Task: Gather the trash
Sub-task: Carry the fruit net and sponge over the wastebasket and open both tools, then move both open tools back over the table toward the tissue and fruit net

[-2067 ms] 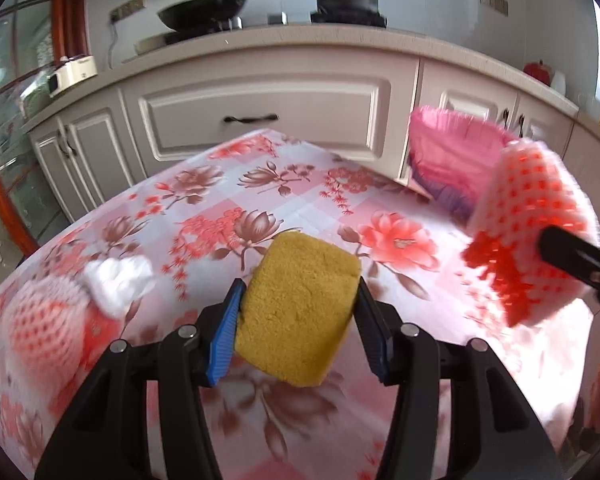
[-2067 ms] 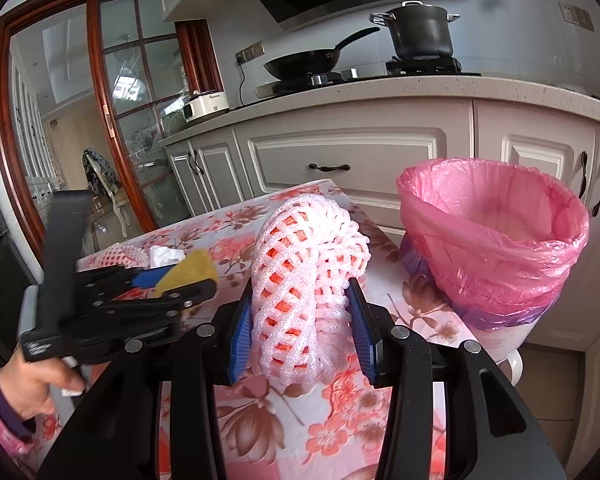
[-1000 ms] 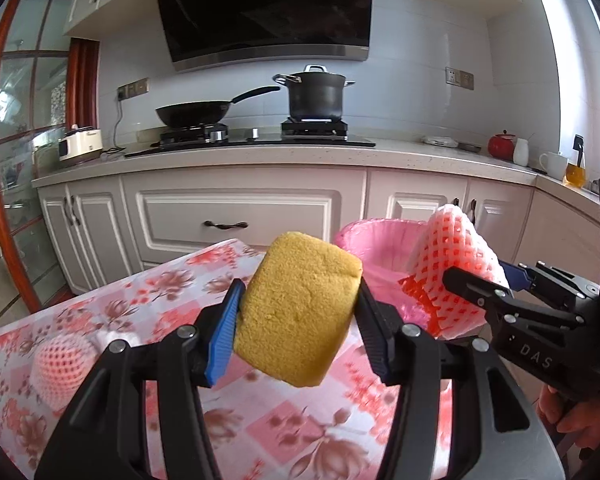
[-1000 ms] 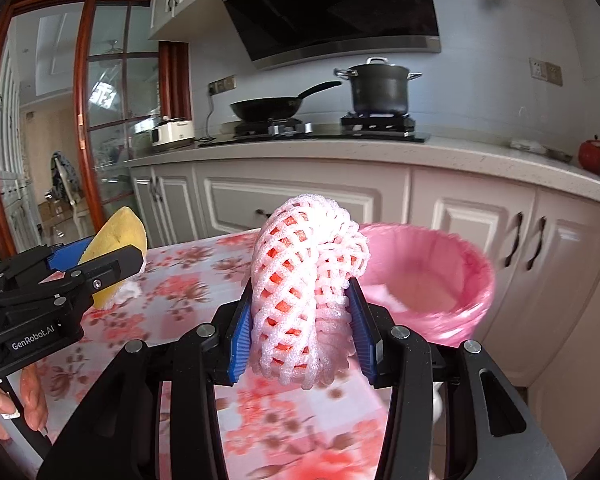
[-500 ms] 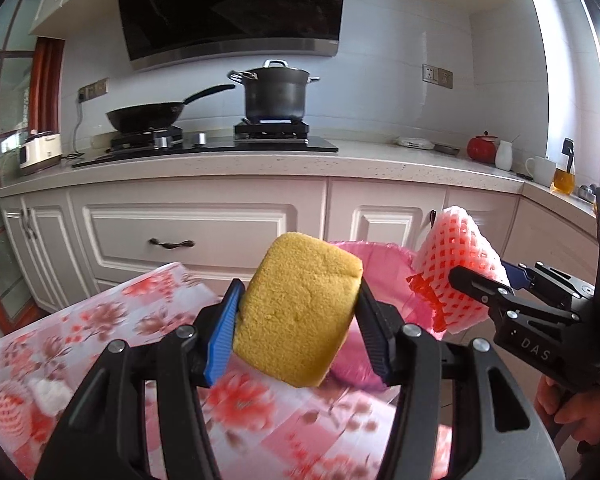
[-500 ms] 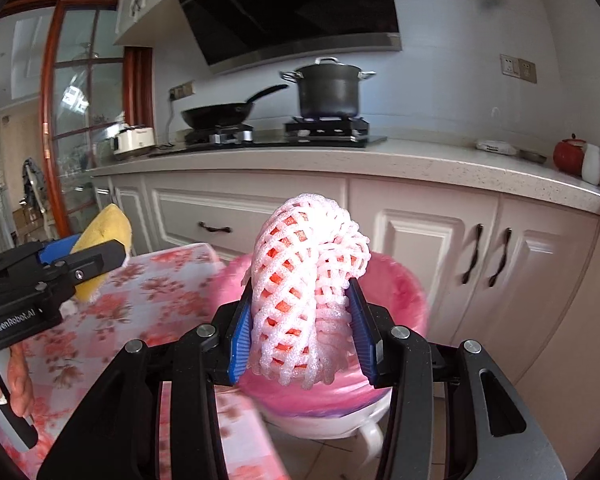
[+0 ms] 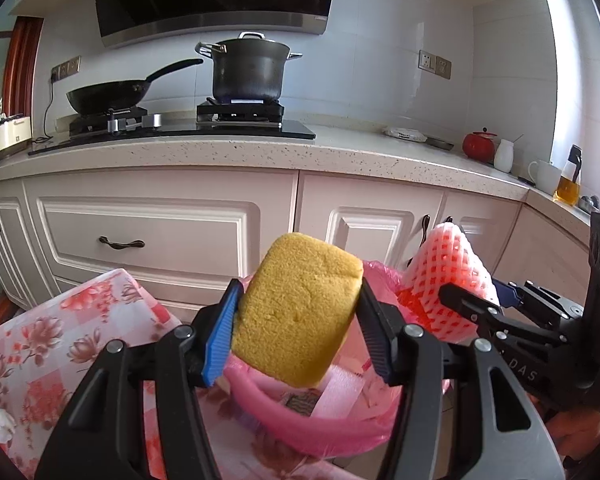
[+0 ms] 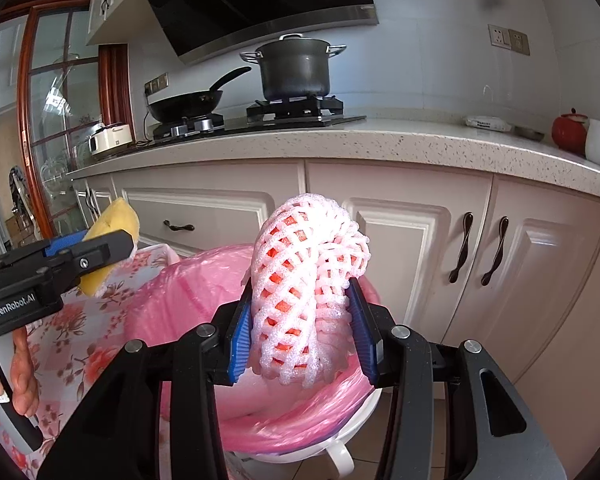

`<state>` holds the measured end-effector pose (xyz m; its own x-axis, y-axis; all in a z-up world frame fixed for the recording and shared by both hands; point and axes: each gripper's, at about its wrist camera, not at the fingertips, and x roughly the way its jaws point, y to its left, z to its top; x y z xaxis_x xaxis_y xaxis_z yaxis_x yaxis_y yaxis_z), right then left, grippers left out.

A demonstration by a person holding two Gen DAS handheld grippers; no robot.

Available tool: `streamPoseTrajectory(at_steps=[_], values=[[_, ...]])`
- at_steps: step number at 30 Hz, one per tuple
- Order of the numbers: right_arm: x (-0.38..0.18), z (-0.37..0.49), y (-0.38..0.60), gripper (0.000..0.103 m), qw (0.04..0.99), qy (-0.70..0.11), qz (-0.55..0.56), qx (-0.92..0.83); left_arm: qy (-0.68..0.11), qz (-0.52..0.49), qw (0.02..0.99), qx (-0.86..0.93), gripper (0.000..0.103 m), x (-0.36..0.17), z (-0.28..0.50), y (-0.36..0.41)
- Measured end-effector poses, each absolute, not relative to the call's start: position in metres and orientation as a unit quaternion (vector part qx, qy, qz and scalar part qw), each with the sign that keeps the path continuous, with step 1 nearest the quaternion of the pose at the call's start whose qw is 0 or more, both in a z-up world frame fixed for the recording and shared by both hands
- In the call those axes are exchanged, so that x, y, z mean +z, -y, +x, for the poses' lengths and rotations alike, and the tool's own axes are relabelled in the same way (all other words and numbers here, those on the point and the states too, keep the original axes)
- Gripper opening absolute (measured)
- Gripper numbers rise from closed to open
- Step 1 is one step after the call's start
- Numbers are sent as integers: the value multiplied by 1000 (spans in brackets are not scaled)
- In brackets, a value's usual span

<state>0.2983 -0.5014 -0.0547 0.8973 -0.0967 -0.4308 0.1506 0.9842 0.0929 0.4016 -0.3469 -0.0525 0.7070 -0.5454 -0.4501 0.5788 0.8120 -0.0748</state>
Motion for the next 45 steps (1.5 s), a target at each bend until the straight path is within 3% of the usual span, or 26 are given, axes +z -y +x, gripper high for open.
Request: streamPoseTrajectory(at_steps=[11,16,22,26,29,35,39,45], values=[[-63,319,509,46,970,-230,55,-57,-253,33,922,-291,58,-75,426,362],[-66,325,514,60,969,-231,69,-47,-255,41,922,-289,69,-82,430,366],[-59,317,517,62,972,-217,77,-49,-255,43,925,-278,75,-85,431,356],[-53,310,515,74,974,-209,81,-35,-252,45,925,-280,80,-82,426,351],[-49,309,511,74,975,-208,68,-37,-246,46,929,-274,81,-78,422,345],[-30,294,502,74,978,-194,74,-30,-228,42,939,-252,86,-65,397,300],[-16,275,482,74,980,-185,73,-16,-221,38,948,-225,97,-58,374,260],[-5,238,434,77,982,-168,91,12,-209,27,961,-177,98,-48,324,187]])
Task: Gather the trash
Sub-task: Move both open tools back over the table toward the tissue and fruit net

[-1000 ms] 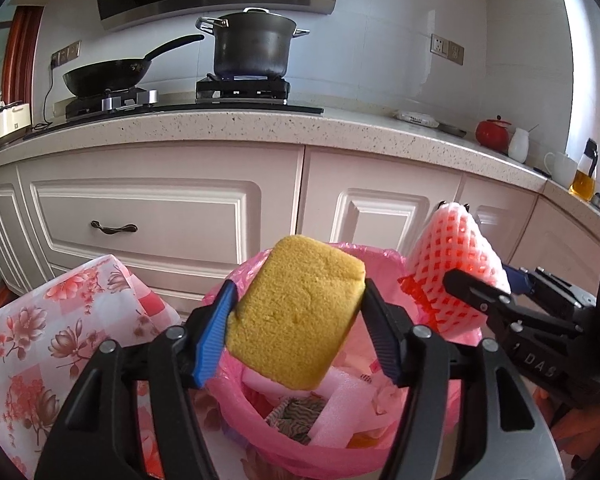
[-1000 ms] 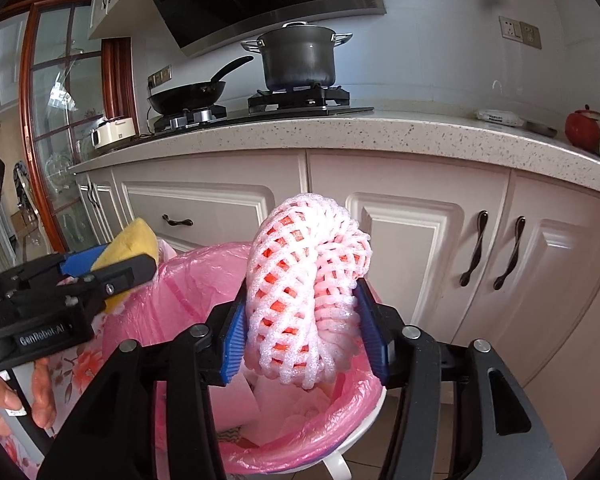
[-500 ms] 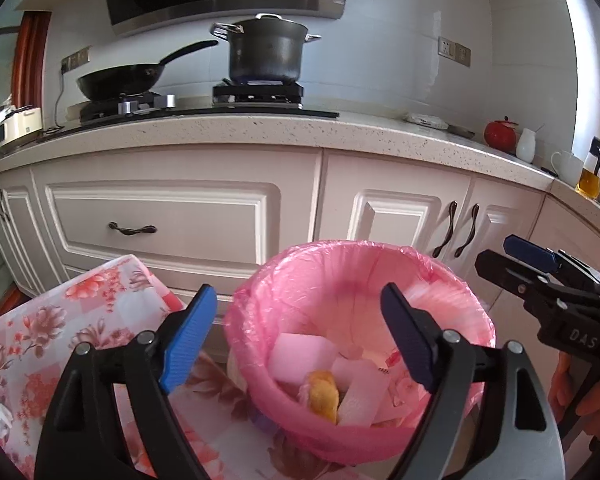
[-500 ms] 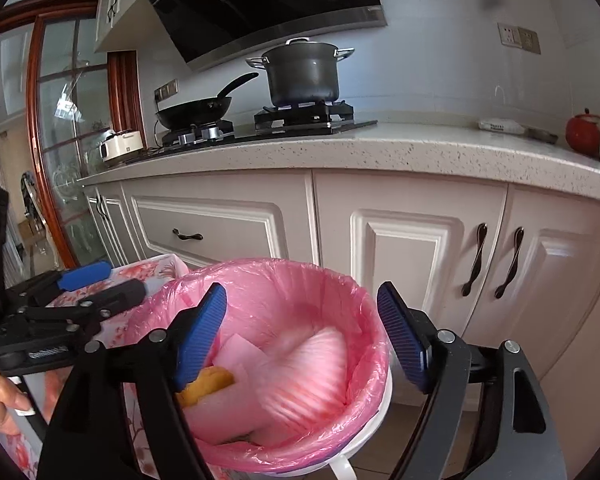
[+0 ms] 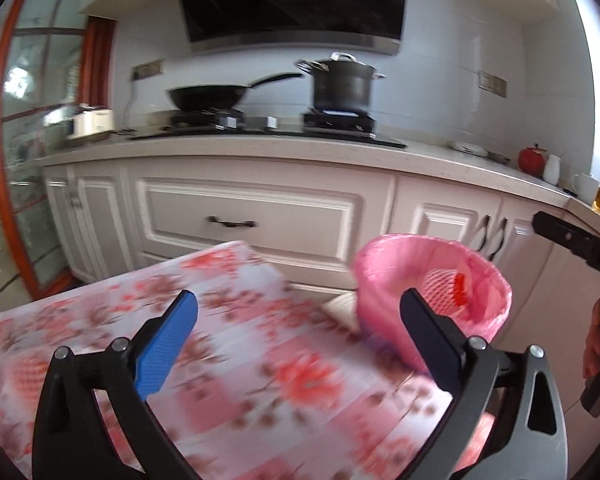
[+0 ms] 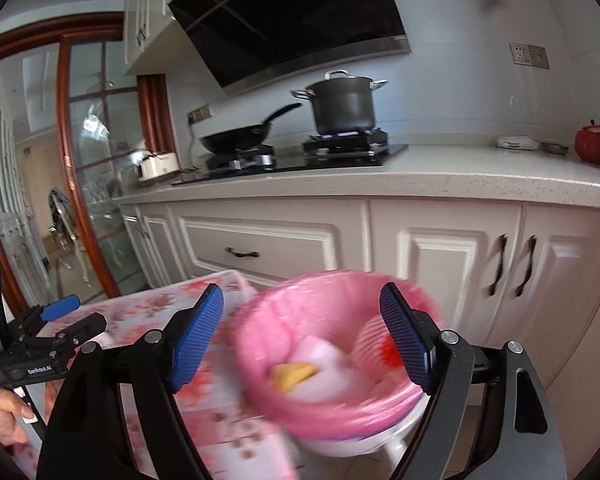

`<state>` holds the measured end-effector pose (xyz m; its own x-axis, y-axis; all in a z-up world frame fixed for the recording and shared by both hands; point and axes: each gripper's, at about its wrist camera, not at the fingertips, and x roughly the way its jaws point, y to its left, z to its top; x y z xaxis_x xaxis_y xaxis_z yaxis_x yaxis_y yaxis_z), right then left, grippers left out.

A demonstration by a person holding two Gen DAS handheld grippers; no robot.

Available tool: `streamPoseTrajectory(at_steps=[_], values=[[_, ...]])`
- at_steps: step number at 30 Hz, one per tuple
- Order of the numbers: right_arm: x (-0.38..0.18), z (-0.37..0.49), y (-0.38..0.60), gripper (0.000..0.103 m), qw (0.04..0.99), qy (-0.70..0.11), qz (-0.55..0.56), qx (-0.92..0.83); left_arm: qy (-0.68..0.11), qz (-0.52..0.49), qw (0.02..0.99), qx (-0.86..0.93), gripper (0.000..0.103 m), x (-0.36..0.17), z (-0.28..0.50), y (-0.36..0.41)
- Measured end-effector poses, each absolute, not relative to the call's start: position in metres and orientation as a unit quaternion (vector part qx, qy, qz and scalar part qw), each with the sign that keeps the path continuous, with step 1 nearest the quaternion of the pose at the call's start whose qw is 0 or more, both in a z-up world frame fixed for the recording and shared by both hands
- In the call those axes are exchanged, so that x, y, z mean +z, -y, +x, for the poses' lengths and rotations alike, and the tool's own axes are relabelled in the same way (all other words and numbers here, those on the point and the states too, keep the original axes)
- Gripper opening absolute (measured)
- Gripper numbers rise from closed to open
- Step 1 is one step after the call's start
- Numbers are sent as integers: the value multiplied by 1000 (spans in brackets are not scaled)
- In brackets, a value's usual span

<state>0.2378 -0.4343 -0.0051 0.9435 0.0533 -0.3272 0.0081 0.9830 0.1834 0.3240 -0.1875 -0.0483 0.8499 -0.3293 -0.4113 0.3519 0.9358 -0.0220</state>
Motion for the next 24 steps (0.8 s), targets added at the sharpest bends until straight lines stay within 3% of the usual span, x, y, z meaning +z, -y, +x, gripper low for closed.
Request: streamPoseTrajectory(at_steps=[14,24], values=[[-18,220,285,80,972,-193,95,92,-208,29,974,-87,98,-56,229,40],[-48,246,184,80,959,-244,60,130,-213,24,977,-10,98,-70,205,-51]])
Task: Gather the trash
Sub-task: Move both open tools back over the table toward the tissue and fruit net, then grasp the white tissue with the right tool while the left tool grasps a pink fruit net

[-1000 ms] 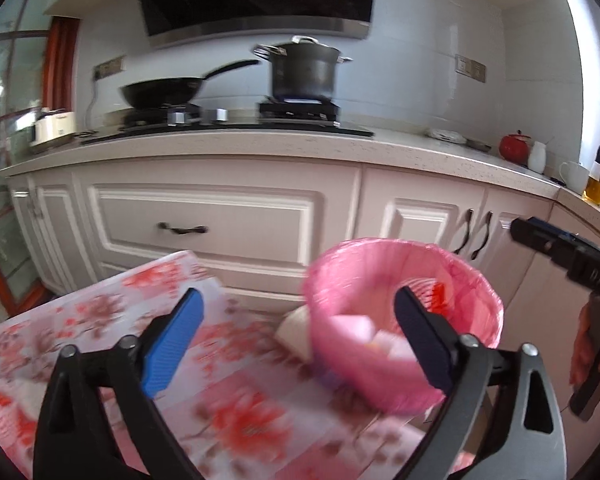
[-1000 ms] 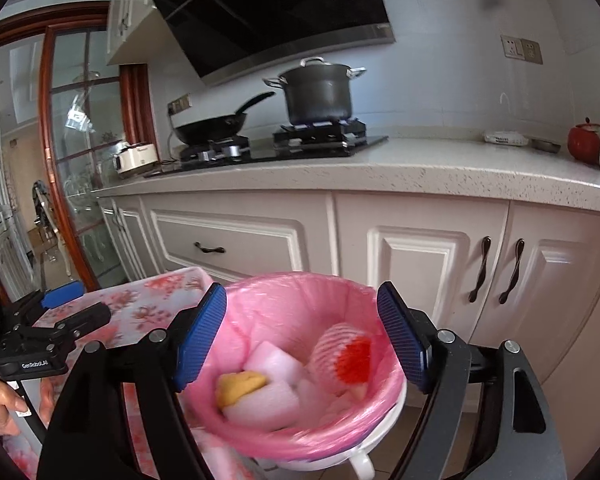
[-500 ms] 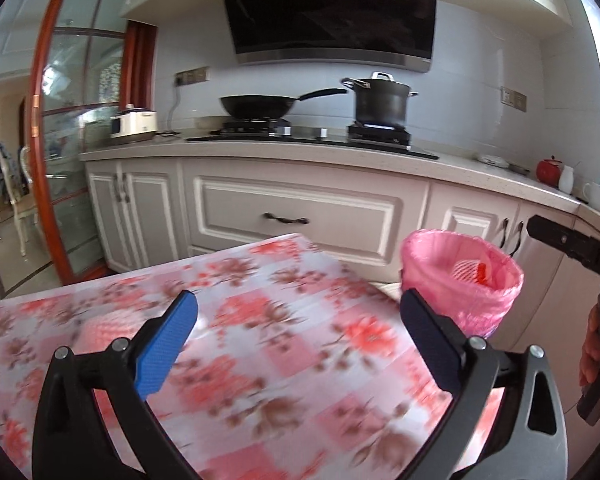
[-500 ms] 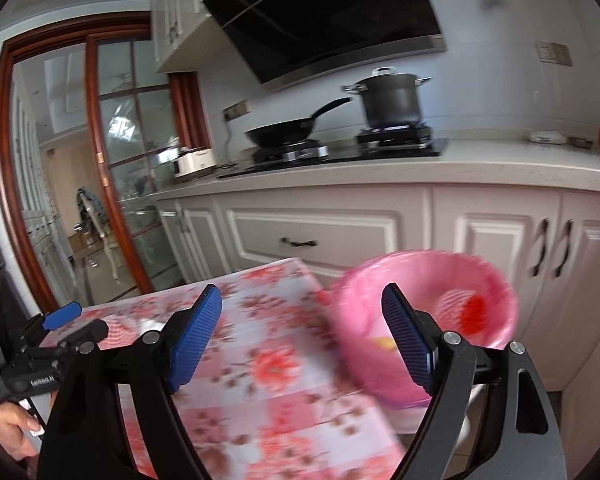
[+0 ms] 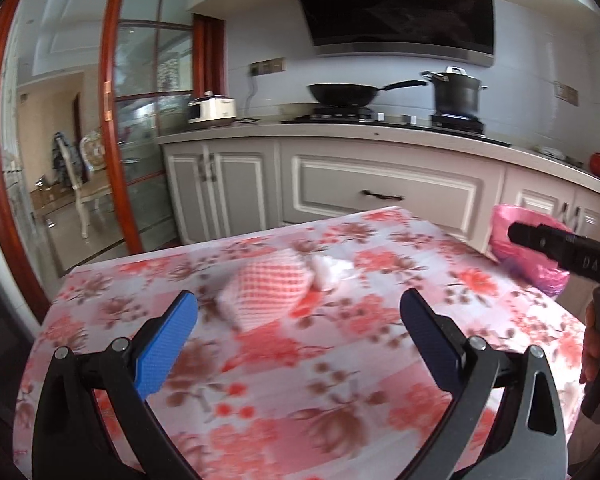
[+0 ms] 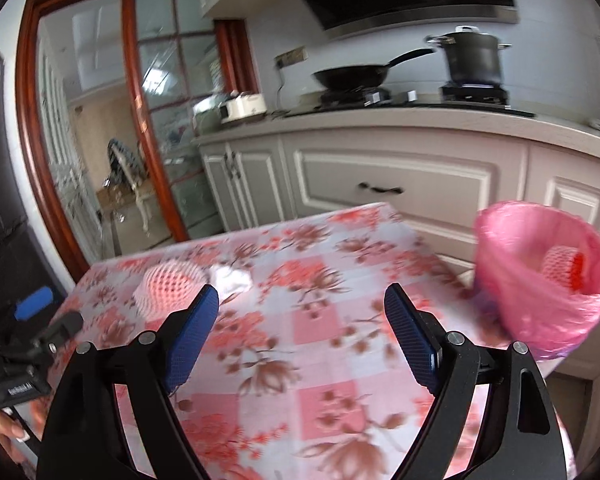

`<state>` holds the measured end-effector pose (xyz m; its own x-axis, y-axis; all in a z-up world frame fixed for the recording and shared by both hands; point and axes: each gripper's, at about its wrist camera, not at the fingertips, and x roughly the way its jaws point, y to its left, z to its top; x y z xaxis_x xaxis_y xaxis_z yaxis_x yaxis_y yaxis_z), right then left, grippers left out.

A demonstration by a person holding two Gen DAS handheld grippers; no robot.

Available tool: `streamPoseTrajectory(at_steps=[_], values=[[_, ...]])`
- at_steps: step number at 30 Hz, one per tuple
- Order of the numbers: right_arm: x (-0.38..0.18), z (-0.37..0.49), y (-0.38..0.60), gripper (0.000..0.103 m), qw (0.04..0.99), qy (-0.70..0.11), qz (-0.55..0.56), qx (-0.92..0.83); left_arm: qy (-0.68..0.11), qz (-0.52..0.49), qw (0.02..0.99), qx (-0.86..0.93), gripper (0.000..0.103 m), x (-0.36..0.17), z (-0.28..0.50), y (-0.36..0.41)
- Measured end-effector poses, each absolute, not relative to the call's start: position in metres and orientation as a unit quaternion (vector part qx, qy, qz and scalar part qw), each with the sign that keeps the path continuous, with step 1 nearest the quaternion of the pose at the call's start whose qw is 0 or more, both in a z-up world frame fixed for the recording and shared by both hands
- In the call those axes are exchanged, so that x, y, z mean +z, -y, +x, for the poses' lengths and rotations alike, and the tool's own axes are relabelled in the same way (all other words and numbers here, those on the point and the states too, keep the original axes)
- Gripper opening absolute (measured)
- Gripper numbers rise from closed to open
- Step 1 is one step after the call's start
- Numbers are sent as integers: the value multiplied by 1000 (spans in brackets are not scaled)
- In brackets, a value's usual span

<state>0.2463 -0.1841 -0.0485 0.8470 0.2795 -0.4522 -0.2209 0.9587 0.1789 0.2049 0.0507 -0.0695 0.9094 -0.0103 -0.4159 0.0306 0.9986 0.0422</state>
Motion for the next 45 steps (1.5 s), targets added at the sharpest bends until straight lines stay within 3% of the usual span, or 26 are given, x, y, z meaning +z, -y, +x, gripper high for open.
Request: streamPoseTrajectory(at_steps=[14,27,30,32,35,45], values=[[-101,335,78,80,926,-325,-11,191,-260,-21,965,20,98,-94,248,-107],[-124,421,44,75,902,-373,-17,216,-296,-24,955,-7,98,-113,313,-116],[-130,430,36,65,894,-387,-27,224,-304,-15,953,-11,98,-117,327,-114],[-135,432,36,46,887,-398,-23,232,-308,-14,951,-14,98,-118,333,-114],[-131,425,42,29,889,-389,-21,239,-316,-9,949,-19,98,-121,345,-110],[-105,394,95,26,912,-349,27,215,-360,22,932,-41,96,-144,392,-79]])
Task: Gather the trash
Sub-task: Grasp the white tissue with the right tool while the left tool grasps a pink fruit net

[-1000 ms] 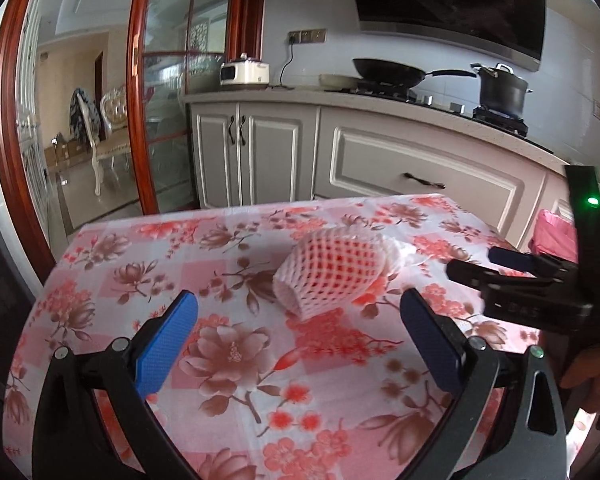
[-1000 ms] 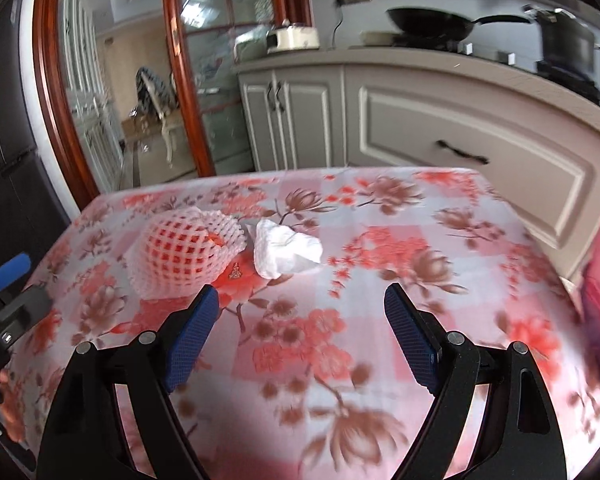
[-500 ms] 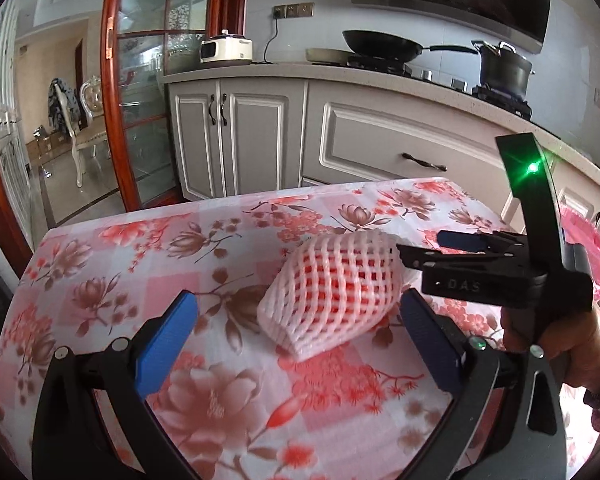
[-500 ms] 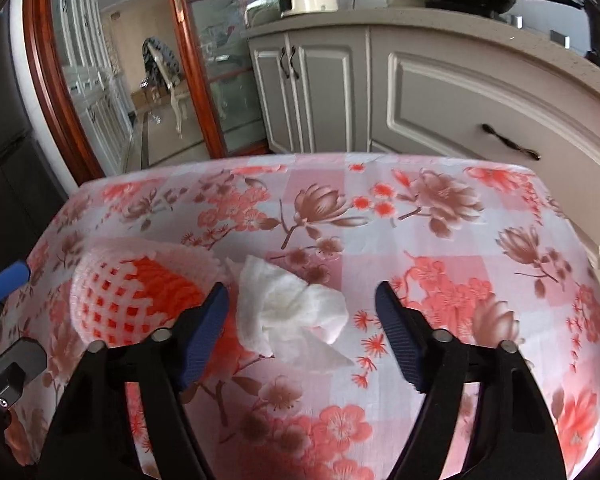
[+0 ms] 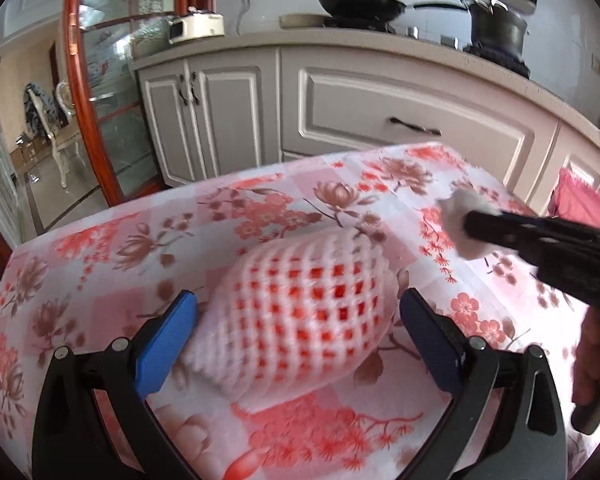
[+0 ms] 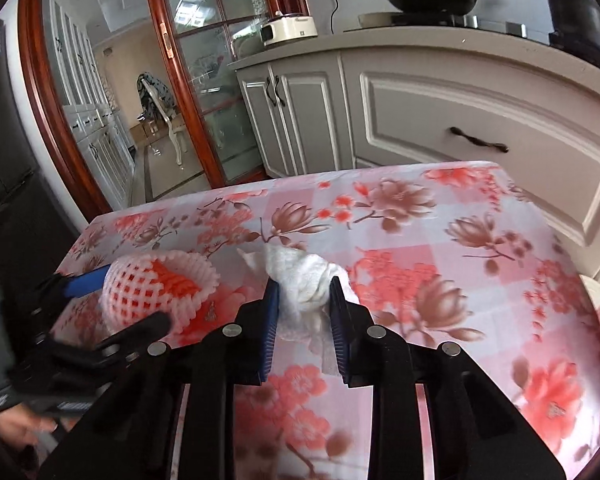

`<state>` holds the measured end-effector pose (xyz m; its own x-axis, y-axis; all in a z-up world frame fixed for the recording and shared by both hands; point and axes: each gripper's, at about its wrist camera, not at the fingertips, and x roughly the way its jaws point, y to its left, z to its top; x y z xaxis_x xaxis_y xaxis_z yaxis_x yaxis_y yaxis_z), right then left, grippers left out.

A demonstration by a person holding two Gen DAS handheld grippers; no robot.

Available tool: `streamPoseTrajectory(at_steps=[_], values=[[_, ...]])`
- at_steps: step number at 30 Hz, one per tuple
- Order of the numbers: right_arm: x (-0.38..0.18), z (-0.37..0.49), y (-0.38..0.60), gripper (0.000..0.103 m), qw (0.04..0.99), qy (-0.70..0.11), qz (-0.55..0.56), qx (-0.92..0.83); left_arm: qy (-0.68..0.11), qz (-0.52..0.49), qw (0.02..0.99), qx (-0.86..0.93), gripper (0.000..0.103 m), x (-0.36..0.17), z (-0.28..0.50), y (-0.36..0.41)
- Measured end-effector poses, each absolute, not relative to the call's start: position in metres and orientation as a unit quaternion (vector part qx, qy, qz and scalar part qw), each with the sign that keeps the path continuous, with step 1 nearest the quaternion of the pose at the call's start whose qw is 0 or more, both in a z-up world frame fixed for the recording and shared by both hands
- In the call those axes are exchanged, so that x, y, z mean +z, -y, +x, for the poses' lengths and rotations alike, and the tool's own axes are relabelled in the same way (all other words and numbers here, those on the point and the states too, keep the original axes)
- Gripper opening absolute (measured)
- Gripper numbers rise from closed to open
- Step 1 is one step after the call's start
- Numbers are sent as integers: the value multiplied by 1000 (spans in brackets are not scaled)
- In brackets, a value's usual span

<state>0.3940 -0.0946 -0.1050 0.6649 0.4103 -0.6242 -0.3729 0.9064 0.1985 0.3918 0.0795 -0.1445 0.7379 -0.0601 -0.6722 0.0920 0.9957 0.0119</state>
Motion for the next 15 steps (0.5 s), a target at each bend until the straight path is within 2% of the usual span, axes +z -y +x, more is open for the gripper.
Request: streamPoseTrajectory(at_steps=[1,3,6,15], values=[[-104,391,97,26,913,-347,26,213,-363,24,931,-43,93,-147,395,-78],[-103,385,102,26,914,-346,27,211,-374,25,925,-59,70,-152,400,-73],[-102,375,107,26,914,-345,29,210,-366,25,928,-69,54,-150,395,-68],[-101,335,118,26,916,-343,35,206,-355,26,931,-78,48,-138,355,-55]])
